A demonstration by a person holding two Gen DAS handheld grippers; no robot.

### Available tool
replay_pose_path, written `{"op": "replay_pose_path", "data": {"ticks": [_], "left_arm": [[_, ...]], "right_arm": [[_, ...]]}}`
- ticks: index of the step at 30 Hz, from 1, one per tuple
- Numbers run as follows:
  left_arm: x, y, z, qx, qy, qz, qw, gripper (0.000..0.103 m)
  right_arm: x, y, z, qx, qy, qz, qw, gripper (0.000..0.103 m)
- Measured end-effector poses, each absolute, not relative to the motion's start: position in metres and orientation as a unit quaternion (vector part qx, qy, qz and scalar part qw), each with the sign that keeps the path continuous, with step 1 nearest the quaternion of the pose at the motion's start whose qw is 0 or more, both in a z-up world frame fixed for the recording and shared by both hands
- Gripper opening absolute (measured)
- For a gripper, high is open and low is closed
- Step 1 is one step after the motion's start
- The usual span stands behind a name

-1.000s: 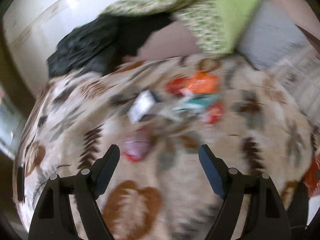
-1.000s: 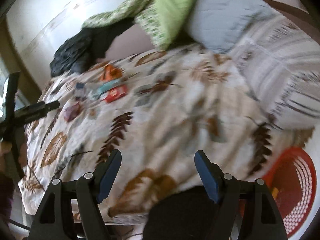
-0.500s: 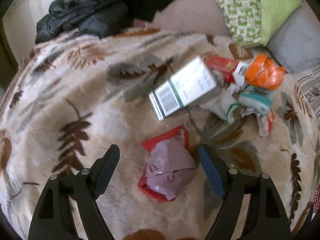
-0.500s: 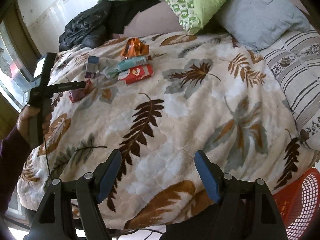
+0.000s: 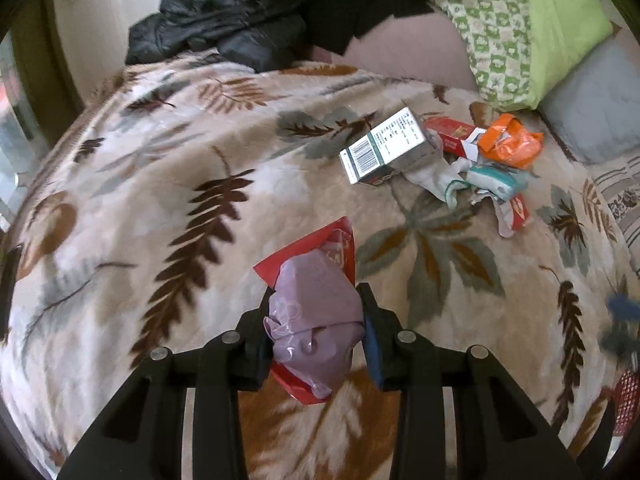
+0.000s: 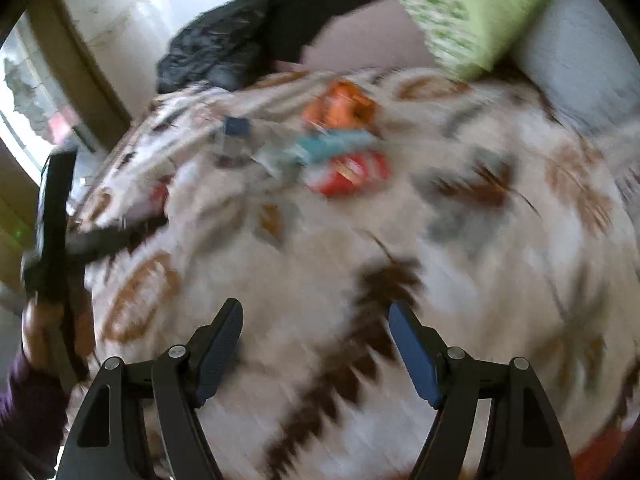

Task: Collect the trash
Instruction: 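Grasp the pink bag with red wrapper with the left tool, then grasp the blue-and-white medicine box with the right tool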

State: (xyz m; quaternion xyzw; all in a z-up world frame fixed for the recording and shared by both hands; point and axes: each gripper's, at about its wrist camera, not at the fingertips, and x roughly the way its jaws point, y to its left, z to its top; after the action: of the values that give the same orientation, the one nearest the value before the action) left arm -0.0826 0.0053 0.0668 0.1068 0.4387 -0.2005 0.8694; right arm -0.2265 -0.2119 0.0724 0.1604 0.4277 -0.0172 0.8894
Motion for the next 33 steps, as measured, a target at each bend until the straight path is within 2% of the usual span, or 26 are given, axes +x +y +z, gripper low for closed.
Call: {"op": "replay_pose_path", "data": {"ticks": [9, 12, 15, 18, 20, 25, 33], "left_arm": [[-0.096, 0.067, 0.074, 0.067, 0.439, -0.163, 0.881, 0.037], [-0.093, 0.086, 0.071, 0.055, 0.441, -0.151, 0.883, 0.037], [-0.089, 0.102, 0.069, 0.040, 0.442, -0.137, 0.885, 0.037], [-0.086, 0.115, 0.068, 0.026, 0.441, -0.134, 0.887, 0.037], [-0.085, 0.120, 0.066, 0.019, 0.442, -0.132, 0.887, 0.037], [-0.088, 0.127, 0.065, 0.004, 0.443, -0.129, 0.887, 0.037], [-0.097, 0.133, 0.070, 0.009, 0.434, -0.124, 0.892, 0.037]], "right_arm": [[-0.070, -0.173, 0.102, 0.111, 0.375, 0.056, 0.918, 0.079], [-0.015, -0.161, 0.094, 0.094, 0.388, 0.057, 0.915, 0.079], [0.016, -0.150, 0.074, 0.113, 0.434, 0.084, 0.890, 0.076], [0.000, -0.133, 0.069, 0.206, 0.463, 0.227, 0.832, 0.075], [-0.021, -0.126, 0.074, 0.218, 0.466, 0.271, 0.814, 0.075], [-0.039, -0.129, 0.078, 0.128, 0.482, 0.184, 0.847, 0.076], [-0.020, -0.120, 0.044, 0.153, 0.519, 0.127, 0.831, 0.076]]}}
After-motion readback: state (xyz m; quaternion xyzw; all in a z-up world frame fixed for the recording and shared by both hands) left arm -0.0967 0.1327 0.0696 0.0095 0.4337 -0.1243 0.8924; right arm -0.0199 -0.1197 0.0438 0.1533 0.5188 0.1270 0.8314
